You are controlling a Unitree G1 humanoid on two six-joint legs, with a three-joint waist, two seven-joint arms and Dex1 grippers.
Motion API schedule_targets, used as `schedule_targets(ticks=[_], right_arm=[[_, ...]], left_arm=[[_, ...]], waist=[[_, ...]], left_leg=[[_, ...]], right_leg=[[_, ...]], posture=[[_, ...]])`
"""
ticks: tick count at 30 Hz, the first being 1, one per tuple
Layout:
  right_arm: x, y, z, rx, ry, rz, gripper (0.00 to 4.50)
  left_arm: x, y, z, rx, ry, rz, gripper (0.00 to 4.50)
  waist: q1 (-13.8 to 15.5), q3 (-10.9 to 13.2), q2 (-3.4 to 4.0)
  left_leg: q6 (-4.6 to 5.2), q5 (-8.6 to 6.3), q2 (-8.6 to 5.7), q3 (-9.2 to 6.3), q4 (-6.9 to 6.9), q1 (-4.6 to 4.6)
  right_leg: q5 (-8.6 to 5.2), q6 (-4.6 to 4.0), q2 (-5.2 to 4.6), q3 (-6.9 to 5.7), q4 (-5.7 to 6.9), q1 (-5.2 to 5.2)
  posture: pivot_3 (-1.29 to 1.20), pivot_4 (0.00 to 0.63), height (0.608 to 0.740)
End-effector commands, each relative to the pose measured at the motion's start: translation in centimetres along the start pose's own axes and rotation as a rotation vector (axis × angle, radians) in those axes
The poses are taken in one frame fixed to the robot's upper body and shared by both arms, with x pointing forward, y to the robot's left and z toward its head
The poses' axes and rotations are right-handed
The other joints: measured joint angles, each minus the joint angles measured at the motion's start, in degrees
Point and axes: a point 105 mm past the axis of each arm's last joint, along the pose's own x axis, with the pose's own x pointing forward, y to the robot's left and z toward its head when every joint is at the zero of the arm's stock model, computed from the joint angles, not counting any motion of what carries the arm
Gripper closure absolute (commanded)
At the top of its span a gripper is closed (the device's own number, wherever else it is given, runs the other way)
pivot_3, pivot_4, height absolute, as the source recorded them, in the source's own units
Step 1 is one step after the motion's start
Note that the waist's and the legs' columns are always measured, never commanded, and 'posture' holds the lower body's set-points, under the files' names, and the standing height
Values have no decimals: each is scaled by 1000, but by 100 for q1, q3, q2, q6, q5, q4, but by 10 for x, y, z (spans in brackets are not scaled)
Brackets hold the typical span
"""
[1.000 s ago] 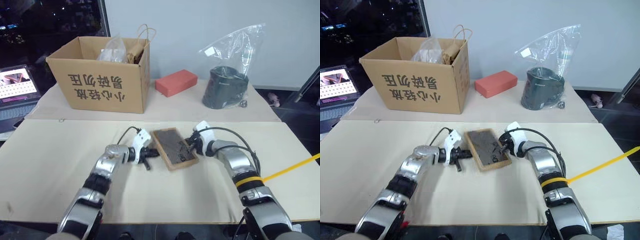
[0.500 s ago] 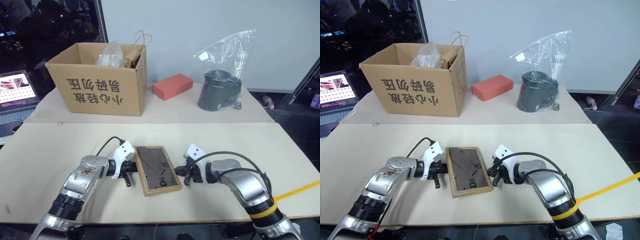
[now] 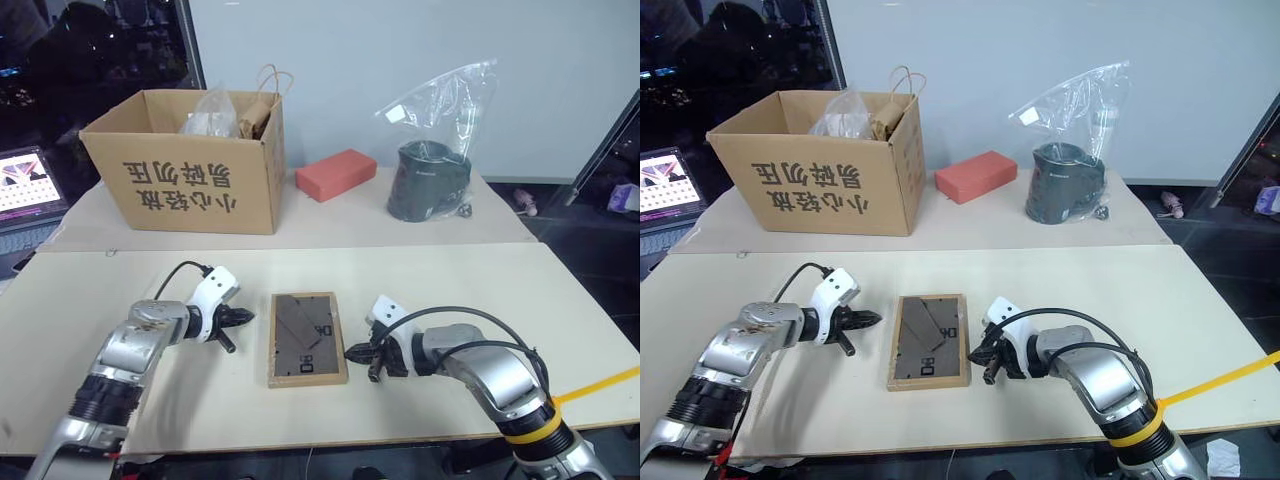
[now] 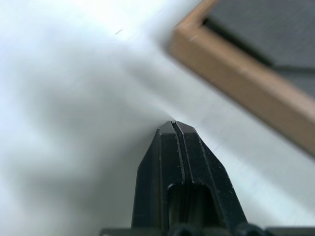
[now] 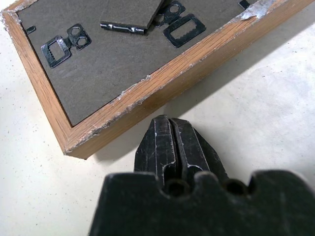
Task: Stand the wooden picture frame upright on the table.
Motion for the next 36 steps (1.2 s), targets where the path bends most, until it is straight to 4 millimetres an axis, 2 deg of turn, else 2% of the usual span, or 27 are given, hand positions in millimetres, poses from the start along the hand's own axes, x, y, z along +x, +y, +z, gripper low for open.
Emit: schedule_targets(ticks=[1, 2, 4, 6, 8, 10, 11, 14, 18, 22, 24, 29, 34, 36], right_arm=[[-9, -12, -6, 33, 17, -18, 4500], [-14, -17, -4, 36, 7, -25, 4500], [-27, -31, -2, 43, -13, -54, 4500], [-36, -40, 0, 39, -27, -71, 4500], [-42, -44, 5, 45, -56, -60, 4500], [-45, -45, 6, 55, -75, -45, 4500], [-45, -46, 5, 60, -73, -40, 4500], [-40, -42, -2, 66, -57, -4, 4500], [-33, -41, -4, 58, -59, 2, 4500], [-29, -39, -5, 59, -62, 9, 4500], [-27, -35, -7, 70, -69, 16, 4500], [-17, -22, -6, 79, -101, 61, 4500], [-3, -4, -4, 85, -120, 89, 4500], [-3, -3, -4, 86, -119, 82, 4500]], left_arm=[[-14, -6, -20, -197, 11, -11, 4459], [-19, -16, -8, -230, -88, -67, 4459], [-38, -23, 19, -315, -299, -68, 4459], [-54, -21, 23, -430, -346, -30, 4459], [-72, -34, 28, -630, -385, -214, 4459], [-81, -45, 28, -772, -400, -395, 3958], [-82, -47, 26, -803, -392, -421, 3838], [-77, -58, 20, -787, -315, -412, 2820], [-62, -79, 18, -824, -238, -497, 1388], [-41, -98, 0, -858, -55, -500, 35], [-28, -105, -4, -896, -8, -498, 35], [-10, -114, -14, -937, 99, -456, 35], [7, -126, 6, -1083, 41, -508, 35], [7, -131, 11, -1044, 45, -507, 35]], waist=[[4, 0, 0], [13, 0, 0], [46, 9, 1], [123, 34, -28], [196, 51, -57], [209, 53, -56], [197, 52, -56], [183, 54, -54], [195, 56, -55], [194, 56, -54], [196, 56, -54], [219, 48, -44], [336, 22, -10], [384, 22, -11]], left_leg=[[1, -1, 0, 1, -1, -3], [2, -2, 0, 1, -2, -6], [3, -4, 0, 2, 1, -15], [3, -4, -2, 3, 10, -45], [3, -2, 0, -21, 22, -67], [4, -1, 0, -29, 27, -82], [3, -2, -1, -29, 27, -83], [3, -2, -1, -29, 15, -83], [2, -3, -1, -31, 13, -87], [2, -3, -1, -33, 19, -87], [2, -3, -2, -33, 20, -86], [2, -3, -4, -34, 20, -77], [0, -3, -8, -31, 21, -64], [-2, -2, -8, -31, 22, -64]], right_leg=[[-2, 0, 0, 0, 0, -2], [-5, 1, 0, 0, 0, -2], [-7, 2, -1, -1, -4, -8], [-4, 8, -6, -4, -9, -19], [-3, 7, -6, -33, -7, -29], [-2, 5, -6, -45, -7, -38], [-2, 6, -7, -46, -9, -38], [-5, 7, -9, -46, -16, -36], [-3, 4, -9, -48, -18, -38], [-2, 5, -9, -49, -18, -36], [-2, 5, -10, -49, -18, -36], [-2, 4, -10, -51, -20, -21], [-1, 6, -15, -49, -30, -10], [1, 7, -15, -48, -33, -11]], posture=[[0, 150, 716], [0, 150, 716], [0, 150, 716], [0, 150, 716], [0, 150, 716], [0, 150, 716], [0, 150, 716], [0, 150, 716], [0, 150, 716], [0, 150, 716], [0, 150, 716], [0, 150, 716], [0, 150, 716], [0, 150, 716]])
